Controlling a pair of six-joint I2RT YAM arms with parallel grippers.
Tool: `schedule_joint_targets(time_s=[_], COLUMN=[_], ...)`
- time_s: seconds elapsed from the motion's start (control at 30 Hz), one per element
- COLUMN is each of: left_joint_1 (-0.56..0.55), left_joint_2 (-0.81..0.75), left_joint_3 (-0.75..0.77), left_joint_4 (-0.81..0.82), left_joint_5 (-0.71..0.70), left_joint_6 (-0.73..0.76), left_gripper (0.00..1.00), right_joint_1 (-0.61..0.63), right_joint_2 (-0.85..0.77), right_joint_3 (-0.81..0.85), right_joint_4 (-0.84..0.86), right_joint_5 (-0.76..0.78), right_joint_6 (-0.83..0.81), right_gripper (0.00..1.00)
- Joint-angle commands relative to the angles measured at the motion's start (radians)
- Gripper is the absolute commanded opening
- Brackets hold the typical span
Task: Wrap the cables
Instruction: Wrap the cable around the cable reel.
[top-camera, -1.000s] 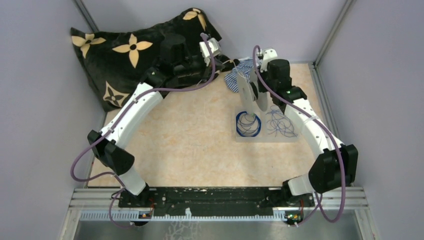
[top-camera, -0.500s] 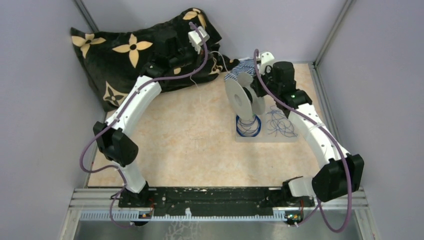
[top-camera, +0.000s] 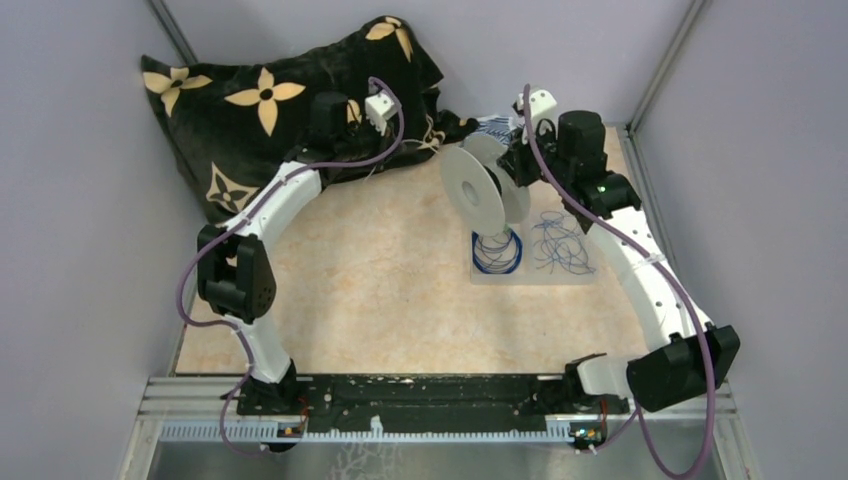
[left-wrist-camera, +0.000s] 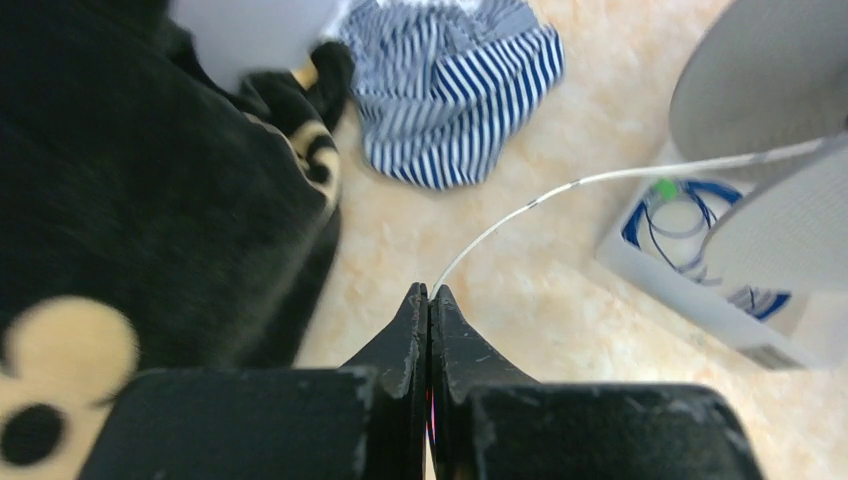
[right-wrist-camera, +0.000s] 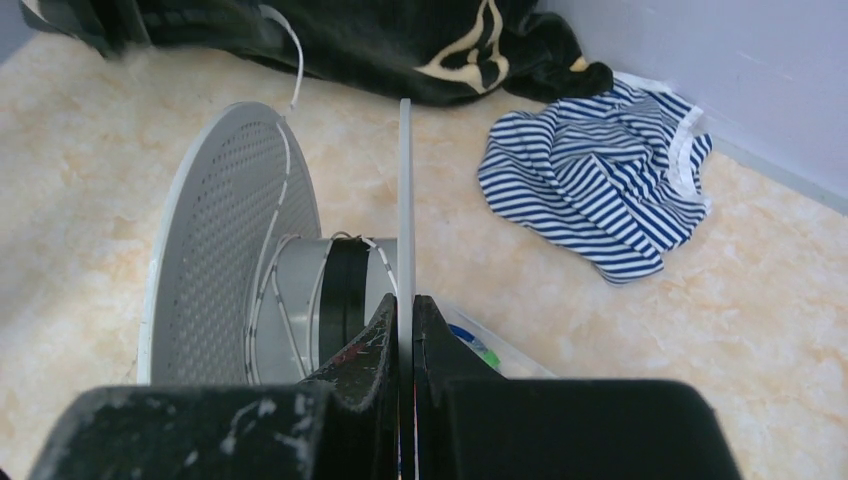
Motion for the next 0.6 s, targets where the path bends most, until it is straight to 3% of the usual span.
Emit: schedule_joint_targets(time_s=[0.0,0.17,0.4,0.57], left_joint_1=[0.007,0.009,0.008,0.006], left_joint_2=[-0.052,-0.055,-0.055,-0.061], left_joint_3=[-0.106,-0.197,-0.297,-0.343], left_joint_4=[0.074,0.117,0.221,0.277], left_joint_5=[0.075,0.120,0.314,0.356], left_joint_6=[0.017,-0.002,-0.073,-0.093], left_gripper=[0.01,0.01,0.00,0.05], right_joint_1=[-0.019,-0.051,-0.070,-0.075], right_joint_2=[-0.013,0.032,0.103,0.138], right_joint_3=[0.136,0.222,0.300,0.312], right_joint_4=[0.049,0.037,0.045,0.056], right_joint_5=[-0.076,-0.117,-0.111,-0.093], right_joint_6=[0.062,0.131,0.237,0.293], right_gripper=[0.00,0.00,0.00,0.00])
